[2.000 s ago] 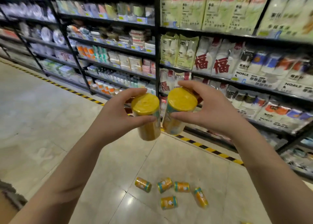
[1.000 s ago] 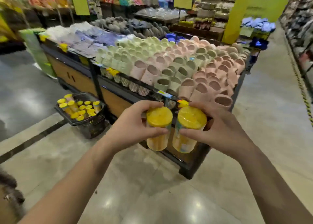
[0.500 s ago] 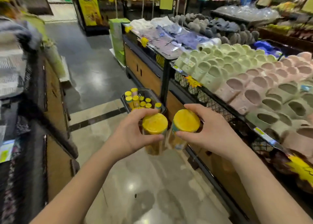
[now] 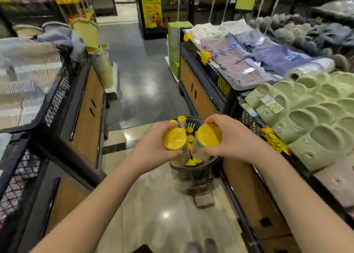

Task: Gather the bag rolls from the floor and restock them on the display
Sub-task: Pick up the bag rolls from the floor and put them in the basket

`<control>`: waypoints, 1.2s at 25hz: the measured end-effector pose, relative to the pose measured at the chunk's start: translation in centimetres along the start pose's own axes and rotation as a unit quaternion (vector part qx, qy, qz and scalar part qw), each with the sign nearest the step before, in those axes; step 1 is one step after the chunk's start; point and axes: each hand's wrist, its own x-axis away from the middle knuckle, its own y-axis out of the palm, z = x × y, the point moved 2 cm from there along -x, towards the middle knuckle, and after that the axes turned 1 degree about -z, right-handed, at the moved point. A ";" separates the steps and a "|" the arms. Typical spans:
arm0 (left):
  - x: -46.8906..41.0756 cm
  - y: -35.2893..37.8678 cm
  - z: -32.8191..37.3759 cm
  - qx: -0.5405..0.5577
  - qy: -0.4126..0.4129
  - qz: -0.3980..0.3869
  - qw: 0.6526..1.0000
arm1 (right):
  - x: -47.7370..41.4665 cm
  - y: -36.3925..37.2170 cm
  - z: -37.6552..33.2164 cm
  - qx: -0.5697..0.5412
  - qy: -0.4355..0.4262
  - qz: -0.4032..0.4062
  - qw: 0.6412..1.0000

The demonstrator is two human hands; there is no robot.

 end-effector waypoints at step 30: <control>-36.8 31.7 -48.5 -0.051 -0.091 -0.187 0.977 | -42.3 38.3 35.0 0.032 0.235 -0.099 0.966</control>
